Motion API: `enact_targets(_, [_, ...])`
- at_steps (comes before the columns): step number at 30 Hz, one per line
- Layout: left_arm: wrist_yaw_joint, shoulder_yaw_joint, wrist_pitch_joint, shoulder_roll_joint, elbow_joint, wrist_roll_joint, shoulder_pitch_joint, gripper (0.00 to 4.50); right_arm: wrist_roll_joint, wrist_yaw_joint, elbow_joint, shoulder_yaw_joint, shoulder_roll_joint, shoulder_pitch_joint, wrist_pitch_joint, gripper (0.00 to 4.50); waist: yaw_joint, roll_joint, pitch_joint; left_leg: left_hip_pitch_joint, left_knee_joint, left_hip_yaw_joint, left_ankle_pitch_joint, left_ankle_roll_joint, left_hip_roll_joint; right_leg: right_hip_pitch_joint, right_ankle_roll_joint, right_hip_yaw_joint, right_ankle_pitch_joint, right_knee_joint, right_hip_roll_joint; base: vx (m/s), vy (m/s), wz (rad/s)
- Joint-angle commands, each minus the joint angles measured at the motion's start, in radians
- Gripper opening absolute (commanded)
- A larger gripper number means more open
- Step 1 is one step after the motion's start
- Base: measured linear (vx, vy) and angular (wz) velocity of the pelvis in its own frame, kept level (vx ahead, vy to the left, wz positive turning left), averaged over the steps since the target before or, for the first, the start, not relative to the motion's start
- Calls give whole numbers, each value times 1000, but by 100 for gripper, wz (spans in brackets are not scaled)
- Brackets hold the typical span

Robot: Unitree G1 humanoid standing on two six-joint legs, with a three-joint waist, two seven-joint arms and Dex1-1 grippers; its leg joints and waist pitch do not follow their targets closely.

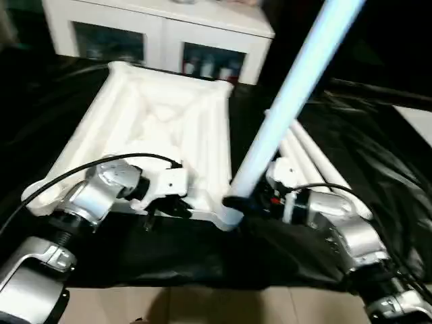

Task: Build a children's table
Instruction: Insert table leg to table base

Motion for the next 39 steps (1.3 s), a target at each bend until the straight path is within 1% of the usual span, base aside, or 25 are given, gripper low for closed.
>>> enact_targets(1, [-31, 2, -4, 14, -57, -9, 18, 0, -145, -128, 229, 10, -41, 62, 75, 184, -8, 43, -2, 11, -107, -50, -789, -103, 57, -6, -113, 34, -514, -80, -77, -54, 34, -12])
enact_targets(7, [-33, 8, 45, 38, -125, -18, 61, 0, -163, -212, 314, 17, -2, 14, 57, 184, -30, 60, 12, 5, -140, -59, -942, -105, 58, 14, -94, -4, -513, -77, -65, -26, 10, -7])
enact_targets(8, [-27, 13, 63, 41, -148, -23, 75, 0, -165, -237, 341, 14, 16, -5, 56, 184, -16, 65, 20, -33, -193, -41, -1003, -112, 63, 42, -101, -11, -430, -7, -37, -86, -15, -1])
enact_targets(10, [-22, 17, 77, 43, -160, -24, 82, 0, -167, -246, 355, 13, 23, -15, 54, 184, 21, 59, 21, -59, -240, 15, -991, -106, 60, 56, -98, 6, -345, 97, -9, -74, -41, 7])
enact_targets(11, [-11, 23, 85, 44, -171, -25, 89, 0, -168, -255, 371, 12, 32, -27, 49, 184, 32, 44, 20, -39, -225, 32, -922, -99, 51, 29, -89, 30, -438, 75, -17, 13, -123, 17])
enact_targets(12, [-5, 27, 90, 44, -178, -26, 93, 0, -168, -259, 379, 11, 36, -33, 46, 184, 22, -24, 29, 110, 34, 19, -546, -54, -5, -129, -28, 55, -961, -169, -127, 13, -123, 17])
enact_targets(13, [0, 30, 98, 46, -186, -26, 99, 0, -167, -262, 391, 13, 40, -42, 41, 184, 22, -5, 28, 15, 76, -56, -115, 21, -32, -24, -42, 123, -996, -160, -183, 95, -83, -24])
enact_targets(14, [5, 33, 103, 48, -196, -25, 106, 0, -168, -269, 407, 14, 44, -51, 32, 184, 36, 6, 34, -21, -1, -60, -90, -14, 9, 23, -46, 94, -843, -110, -165, 49, -18, -33])
enact_targets(15, [11, 38, 116, 48, -205, -25, 111, 0, -169, -276, 421, 14, 47, -58, 26, 184, 38, 23, 18, 1, -42, -54, -122, -34, 28, 22, -80, 80, -659, -85, -131, 49, -18, -33])
enact_targets(16, [20, 43, 131, 48, -217, -27, 118, 0, -170, -282, 436, 14, 49, -66, 19, 184, 21, 32, 13, 29, -73, -41, -232, -38, 43, 2, -150, 51, -283, -44, -77, -69, -19, 0])
enact_targets(17, [29, 48, 138, 47, -226, -29, 122, 0, -172, -291, 447, 14, 51, -71, 13, 184, 10, 37, 20, 22, -90, -43, -318, -46, 51, 8, -167, 47, -204, -28, -58, -96, -17, 5])
enact_targets(19, [45, 54, 158, 42, -239, -31, 128, 0, -174, -308, 459, 12, 55, -78, 8, 184, -5, 40, 44, 72, -98, -45, -748, -59, 50, -28, -112, 12, -511, -82, -58, -92, -12, 6])
enact_targets(20, [53, 57, 162, 40, -242, -31, 130, 0, -174, -312, 464, 10, 57, -81, 7, 184, -25, 52, 49, 94, -106, -51, -873, -49, 52, -30, -64, -45, -560, -113, -40, -63, 7, 1])
enact_targets(21, [100, 69, 187, 21, -250, -26, 136, 0, -176, -335, 488, 6, 68, -94, 1, 184, -28, 58, 49, 71, -138, -51, -931, -44, 65, 0, -54, -74, -503, -92, -21, -63, 7, 1])
enact_targets(22, [103, 70, 189, 20, -250, -25, 137, 0, -176, -336, 490, 6, 68, -95, 0, 184, 53, 83, 47, -114, -214, -4, -1108, -51, 75, 133, -82, -79, -145, 170, -2, -91, 24, 6])
enact_targets(23, [123, 74, 196, 11, -250, -21, 138, 0, -176, -346, 499, 4, 74, -101, -1, 184, 103, 85, 52, -116, -220, 51, -1121, -45, 58, 107, -67, -84, -113, 168, 23, -48, -54, 10])
enact_targets(24, [157, 81, 206, -2, -247, -8, 139, 0, -173, -364, 515, 0, 83, -111, -2, 184, 90, 51, 17, -36, -201, 60, -893, -46, 49, 83, -52, 8, -349, 159, -4, -48, -54, 10])
enact_targets(25, [157, 81, 206, -2, -247, -8, 139, 0, -173, -364, 515, 0, 83, -111, -2, 184, 78, -59, 25, 107, 19, 34, -450, -67, 21, -63, 13, 60, -947, -75, -103, 109, -197, -9])
enact_targets(26, [172, 84, 211, -8, -246, -1, 139, 0, -170, -373, 522, -3, 87, -116, -2, 184, 93, -25, 20, -22, 57, -42, -74, 40, -2, 43, -17, 152, -1007, -121, -181, 160, -145, -34])
enact_targets(27, [208, 93, 242, -24, -256, 2, 140, 0, -166, -398, 552, -6, 99, -134, -11, 184, 107, -22, 16, -46, 29, -48, -7, 38, 1, 71, -23, 141, -867, -96, -164, 160, -145, -34])
enact_targets(28, [220, 96, 254, -31, -261, 2, 140, 0, -166, -410, 564, -6, 105, -142, -13, 184, 106, 10, 8, -15, -35, -39, 56, -10, 40, 46, -99, 101, -470, -37, -108, 75, -46, -19])
enact_targets(29, [230, 98, 263, -36, -264, 2, 139, 0, -166, -419, 573, -7, 109, -148, -13, 184, 89, 14, 7, 17, -47, -29, 77, -25, 48, 24, -132, 75, -265, -14, -73, 0, 0, 0])
enact_targets(30, [242, 98, 277, -41, -271, 3, 140, 0, -165, -435, 592, -11, 119, -160, -17, 184, 76, 25, 4, 19, -64, -29, 23, -18, 51, 27, -171, 66, -65, 7, -44, 0, 0, 0])
enact_targets(32, [268, 99, 298, -51, -276, 8, 138, 0, -163, -463, 623, -19, 135, -181, -22, 184, 61, 26, 9, 13, -79, -16, -183, -38, 58, 34, -219, 71, -112, -10, -56, 0, 0, 0])
enact_targets(39, [326, 111, 358, -91, -294, 24, 136, 0, -151, -517, 685, -39, 177, -229, -25, 184, 49, 16, 20, 18, -92, -13, -340, -53, 63, 13, -143, 87, -478, -54, -76, 0, 0, 0])
